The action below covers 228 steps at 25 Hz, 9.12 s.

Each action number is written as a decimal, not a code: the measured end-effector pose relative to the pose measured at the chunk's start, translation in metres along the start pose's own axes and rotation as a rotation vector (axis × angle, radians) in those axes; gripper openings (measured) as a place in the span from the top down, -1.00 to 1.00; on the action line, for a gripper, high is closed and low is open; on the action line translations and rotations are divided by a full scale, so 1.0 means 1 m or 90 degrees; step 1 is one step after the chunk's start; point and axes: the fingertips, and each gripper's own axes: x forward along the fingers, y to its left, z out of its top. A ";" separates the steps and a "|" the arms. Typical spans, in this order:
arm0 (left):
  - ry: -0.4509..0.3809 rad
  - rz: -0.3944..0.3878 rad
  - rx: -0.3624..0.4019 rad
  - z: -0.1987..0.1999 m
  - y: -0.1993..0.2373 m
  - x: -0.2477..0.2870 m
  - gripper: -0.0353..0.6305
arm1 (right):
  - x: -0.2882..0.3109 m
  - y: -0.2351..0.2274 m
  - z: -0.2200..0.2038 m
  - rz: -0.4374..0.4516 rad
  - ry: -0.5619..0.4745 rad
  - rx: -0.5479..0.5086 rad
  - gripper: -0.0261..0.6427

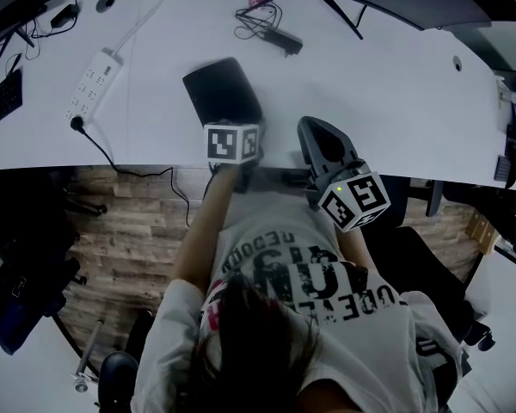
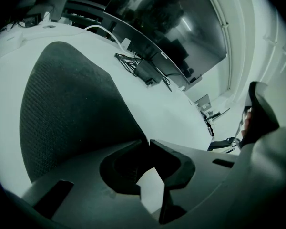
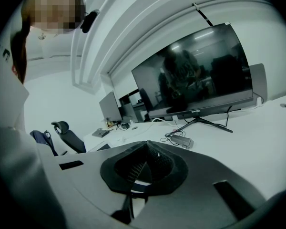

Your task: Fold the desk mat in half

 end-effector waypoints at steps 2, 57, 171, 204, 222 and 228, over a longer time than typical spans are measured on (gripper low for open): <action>-0.002 -0.025 0.001 0.001 -0.006 0.000 0.61 | 0.000 0.001 0.000 0.000 -0.001 -0.001 0.94; -0.185 0.038 0.064 0.046 -0.003 -0.060 0.89 | -0.002 0.020 0.004 0.001 -0.018 -0.016 0.94; -0.597 0.196 0.259 0.037 -0.050 -0.340 0.89 | -0.033 0.114 0.055 0.032 -0.118 -0.110 0.94; -0.582 0.167 0.248 0.042 -0.035 -0.334 0.89 | -0.019 0.117 0.049 0.010 -0.107 -0.103 0.94; -0.579 0.161 0.254 0.050 -0.037 -0.329 0.89 | -0.016 0.109 0.051 0.003 -0.108 -0.101 0.94; -0.581 0.160 0.255 0.053 -0.038 -0.330 0.89 | -0.015 0.107 0.054 0.002 -0.109 -0.103 0.94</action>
